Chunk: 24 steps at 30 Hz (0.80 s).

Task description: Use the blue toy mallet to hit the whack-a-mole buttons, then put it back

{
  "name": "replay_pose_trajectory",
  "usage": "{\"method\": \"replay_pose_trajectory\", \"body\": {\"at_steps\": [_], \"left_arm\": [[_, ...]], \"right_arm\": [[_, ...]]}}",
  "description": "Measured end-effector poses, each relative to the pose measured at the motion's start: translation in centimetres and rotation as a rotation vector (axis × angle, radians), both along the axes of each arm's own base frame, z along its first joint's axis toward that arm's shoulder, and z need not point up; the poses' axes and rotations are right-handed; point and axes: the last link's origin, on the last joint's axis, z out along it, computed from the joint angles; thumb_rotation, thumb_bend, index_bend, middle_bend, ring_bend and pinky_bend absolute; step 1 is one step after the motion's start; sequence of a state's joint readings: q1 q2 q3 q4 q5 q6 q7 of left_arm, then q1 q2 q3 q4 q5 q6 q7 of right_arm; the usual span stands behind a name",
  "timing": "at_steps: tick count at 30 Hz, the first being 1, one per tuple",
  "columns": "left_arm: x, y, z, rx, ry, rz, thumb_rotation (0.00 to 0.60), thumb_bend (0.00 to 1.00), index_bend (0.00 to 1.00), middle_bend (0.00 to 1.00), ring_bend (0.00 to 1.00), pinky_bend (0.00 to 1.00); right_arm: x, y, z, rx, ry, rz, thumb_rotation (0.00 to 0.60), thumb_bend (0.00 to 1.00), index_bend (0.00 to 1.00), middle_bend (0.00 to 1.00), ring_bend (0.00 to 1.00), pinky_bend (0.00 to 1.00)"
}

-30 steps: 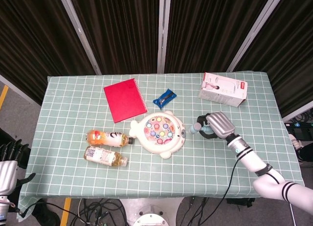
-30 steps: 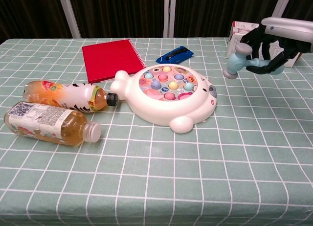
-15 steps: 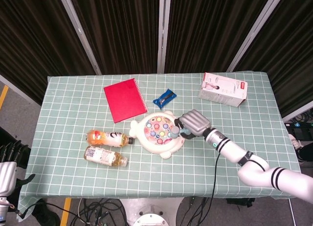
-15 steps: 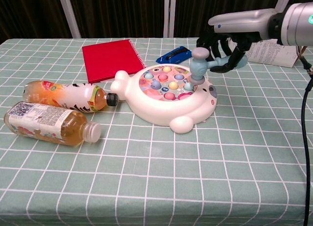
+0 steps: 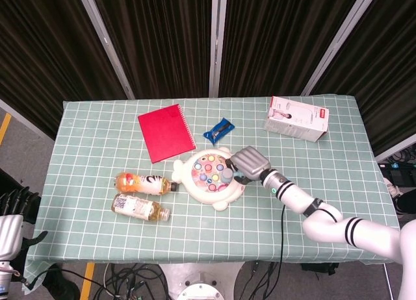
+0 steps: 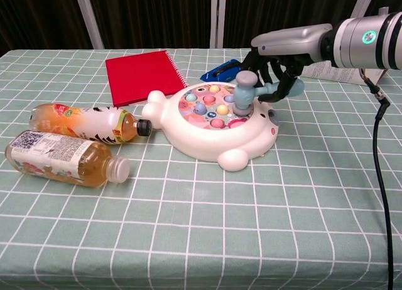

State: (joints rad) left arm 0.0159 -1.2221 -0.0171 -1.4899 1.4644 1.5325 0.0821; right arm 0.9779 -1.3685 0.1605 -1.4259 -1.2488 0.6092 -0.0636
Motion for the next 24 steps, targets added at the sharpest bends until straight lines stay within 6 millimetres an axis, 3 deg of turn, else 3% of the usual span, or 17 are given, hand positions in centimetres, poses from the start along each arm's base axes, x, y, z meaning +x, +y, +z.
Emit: {"method": "replay_pose_trajectory", "body": {"at_steps": [8, 18, 24], "left_arm": [[0.1, 0.0, 0.0, 0.004, 0.0, -0.004, 0.6, 0.03, 0.15, 0.06, 0.0, 0.0], [-0.2, -0.4, 0.0, 0.006, -0.005, 0.007, 0.6, 0.03, 0.15, 0.06, 0.0, 0.0], [-0.4, -0.4, 0.0, 0.006, -0.007, 0.009, 0.6, 0.03, 0.15, 0.06, 0.0, 0.0]], "right_arm": [[1.3, 0.8, 1.2, -0.009, -0.06, 0.035, 0.6, 0.48, 0.74, 0.63, 0.49, 0.64], [2.8, 1.2, -1.8, 0.073, -0.01, 0.058, 0.6, 0.48, 0.74, 0.63, 0.49, 0.64], [2.9, 1.2, -2.2, 0.074, 0.008, 0.06, 0.6, 0.48, 0.74, 0.63, 0.49, 0.64]]}}
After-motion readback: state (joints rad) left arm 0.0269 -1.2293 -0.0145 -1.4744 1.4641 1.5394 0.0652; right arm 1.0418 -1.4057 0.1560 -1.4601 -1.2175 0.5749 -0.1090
